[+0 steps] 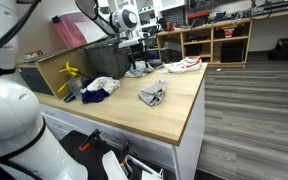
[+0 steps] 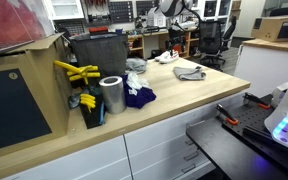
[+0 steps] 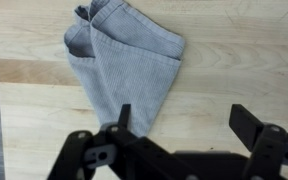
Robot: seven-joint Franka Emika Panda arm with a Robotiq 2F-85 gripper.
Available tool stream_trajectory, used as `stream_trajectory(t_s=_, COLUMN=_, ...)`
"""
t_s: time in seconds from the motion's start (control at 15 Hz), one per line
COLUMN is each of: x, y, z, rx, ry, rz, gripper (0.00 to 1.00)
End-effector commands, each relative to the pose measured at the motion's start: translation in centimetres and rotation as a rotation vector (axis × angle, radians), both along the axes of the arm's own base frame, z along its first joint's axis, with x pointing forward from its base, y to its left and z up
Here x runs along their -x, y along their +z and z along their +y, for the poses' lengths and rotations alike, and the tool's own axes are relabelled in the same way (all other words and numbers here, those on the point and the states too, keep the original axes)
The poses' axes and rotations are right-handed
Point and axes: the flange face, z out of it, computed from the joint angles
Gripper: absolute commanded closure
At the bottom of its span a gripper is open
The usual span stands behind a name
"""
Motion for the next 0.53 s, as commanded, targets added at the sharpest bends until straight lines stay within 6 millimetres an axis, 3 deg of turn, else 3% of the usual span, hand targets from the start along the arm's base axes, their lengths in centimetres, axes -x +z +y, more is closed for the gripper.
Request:
stream_trajectory(t_s=0.0, x=1.9, y=-0.2, z=-0.6, rx=-0.012, ry=-0.034, rz=0.006, gripper=0.0)
stream_trajectory(t_s=0.47, x=5.9, y=-3.0, z=-1.7, rx=-0.011, ry=-0.021, rz=0.023, gripper=0.0)
